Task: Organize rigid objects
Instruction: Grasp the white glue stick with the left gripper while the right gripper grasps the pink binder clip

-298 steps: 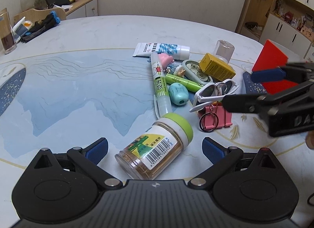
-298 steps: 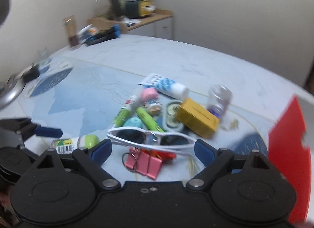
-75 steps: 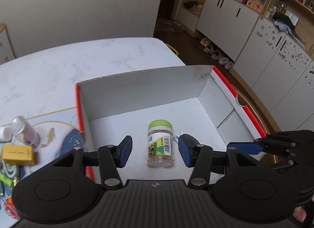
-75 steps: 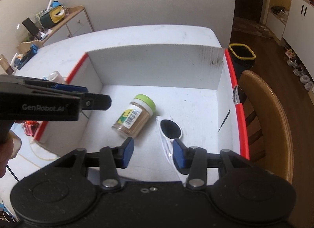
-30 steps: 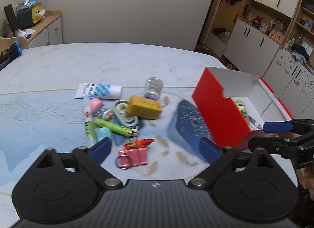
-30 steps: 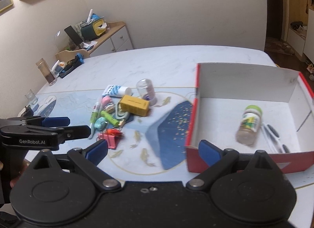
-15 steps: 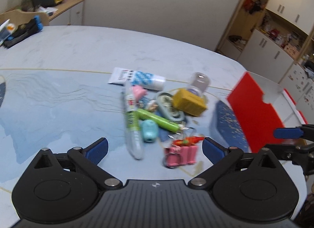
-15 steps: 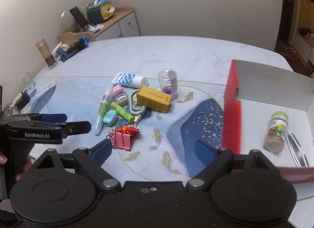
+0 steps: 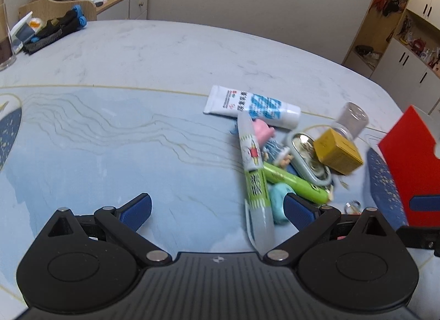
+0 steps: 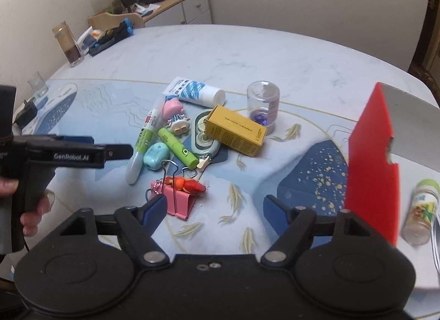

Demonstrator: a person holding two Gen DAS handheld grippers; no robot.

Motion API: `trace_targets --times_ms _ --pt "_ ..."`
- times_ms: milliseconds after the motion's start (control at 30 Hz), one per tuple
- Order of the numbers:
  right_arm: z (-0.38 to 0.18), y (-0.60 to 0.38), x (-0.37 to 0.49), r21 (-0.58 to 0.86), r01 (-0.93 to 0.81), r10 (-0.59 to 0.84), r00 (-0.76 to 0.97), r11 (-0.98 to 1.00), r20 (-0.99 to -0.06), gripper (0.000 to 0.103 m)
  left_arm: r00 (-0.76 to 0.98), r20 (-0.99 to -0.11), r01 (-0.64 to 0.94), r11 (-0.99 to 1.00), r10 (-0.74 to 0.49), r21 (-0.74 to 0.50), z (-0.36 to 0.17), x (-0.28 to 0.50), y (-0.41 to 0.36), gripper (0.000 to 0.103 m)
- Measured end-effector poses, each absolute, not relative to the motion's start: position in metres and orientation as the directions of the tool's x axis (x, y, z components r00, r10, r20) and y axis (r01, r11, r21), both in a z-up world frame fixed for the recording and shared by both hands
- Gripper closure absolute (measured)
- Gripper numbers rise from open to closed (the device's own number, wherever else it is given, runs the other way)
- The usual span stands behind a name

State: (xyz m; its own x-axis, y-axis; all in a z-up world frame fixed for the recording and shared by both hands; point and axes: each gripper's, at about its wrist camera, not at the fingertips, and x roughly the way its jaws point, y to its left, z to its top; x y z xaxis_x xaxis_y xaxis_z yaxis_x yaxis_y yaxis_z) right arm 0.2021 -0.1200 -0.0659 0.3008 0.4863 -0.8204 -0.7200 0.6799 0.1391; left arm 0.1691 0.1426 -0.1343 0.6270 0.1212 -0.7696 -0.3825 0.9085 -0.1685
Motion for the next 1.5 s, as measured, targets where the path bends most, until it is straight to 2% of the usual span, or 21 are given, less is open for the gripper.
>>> trace_targets --times_ms 100,267,533,633,733,800,867,1000,1067,1167,1233,1500 --pt "-0.071 -0.114 0.207 0.138 -0.735 0.485 0.283 0.663 -0.827 0.031 0.632 -0.766 -0.37 0.914 0.116 -0.168 -0.136 0.178 0.145 0.0" --pt "-0.078 -0.101 0.213 0.132 -0.773 0.485 0.247 0.621 -0.839 0.045 0.635 -0.766 -0.361 0.915 0.098 -0.182 -0.139 0.191 0.145 0.001" --pt "-0.091 -0.089 0.225 0.147 -0.813 0.483 0.18 0.564 -0.857 0.062 0.635 -0.769 -0.351 0.912 0.066 -0.212 -0.146 0.203 0.147 0.002" --pt "-0.093 -0.084 0.228 0.166 -0.82 0.494 0.157 0.548 -0.855 0.065 0.636 -0.77 -0.348 0.909 0.049 -0.23 -0.148 0.205 0.149 0.009" --pt "-0.092 -0.083 0.231 0.196 -0.825 0.518 0.132 0.53 -0.845 0.068 0.641 -0.767 -0.34 0.911 0.042 -0.234 -0.148 0.206 0.149 0.013" --pt "-0.092 -0.082 0.234 0.223 -0.826 0.534 0.109 0.518 -0.838 0.071 0.646 -0.762 -0.336 0.91 0.036 -0.242 -0.148 0.207 0.149 0.02" --pt "-0.092 -0.082 0.237 0.249 -0.826 0.549 0.086 0.506 -0.831 0.075 0.648 -0.761 -0.331 0.912 0.034 -0.241 -0.147 0.208 0.148 0.035" --pt "-0.093 -0.082 0.241 0.29 -0.827 0.579 0.051 0.481 -0.814 0.084 0.65 -0.76 -0.319 0.915 0.023 -0.245 -0.146 0.208 0.148 0.056" --pt "-0.093 -0.082 0.242 0.305 -0.826 0.591 0.042 0.474 -0.805 0.088 0.652 -0.758 -0.311 0.917 0.013 -0.251 -0.146 0.207 0.148 0.07" --pt "-0.092 -0.084 0.244 0.322 -0.818 0.611 0.046 0.477 -0.79 0.095 0.654 -0.757 -0.303 0.922 0.018 -0.24 -0.145 0.206 0.146 0.079" --pt "-0.09 -0.087 0.246 0.33 -0.809 0.622 0.055 0.486 -0.781 0.095 0.656 -0.755 -0.294 0.925 0.01 -0.242 -0.144 0.206 0.146 0.084" --pt "-0.081 -0.097 0.247 0.348 -0.764 0.649 0.119 0.544 -0.752 0.096 0.665 -0.746 -0.289 0.926 0.011 -0.244 -0.135 0.196 0.148 0.085"
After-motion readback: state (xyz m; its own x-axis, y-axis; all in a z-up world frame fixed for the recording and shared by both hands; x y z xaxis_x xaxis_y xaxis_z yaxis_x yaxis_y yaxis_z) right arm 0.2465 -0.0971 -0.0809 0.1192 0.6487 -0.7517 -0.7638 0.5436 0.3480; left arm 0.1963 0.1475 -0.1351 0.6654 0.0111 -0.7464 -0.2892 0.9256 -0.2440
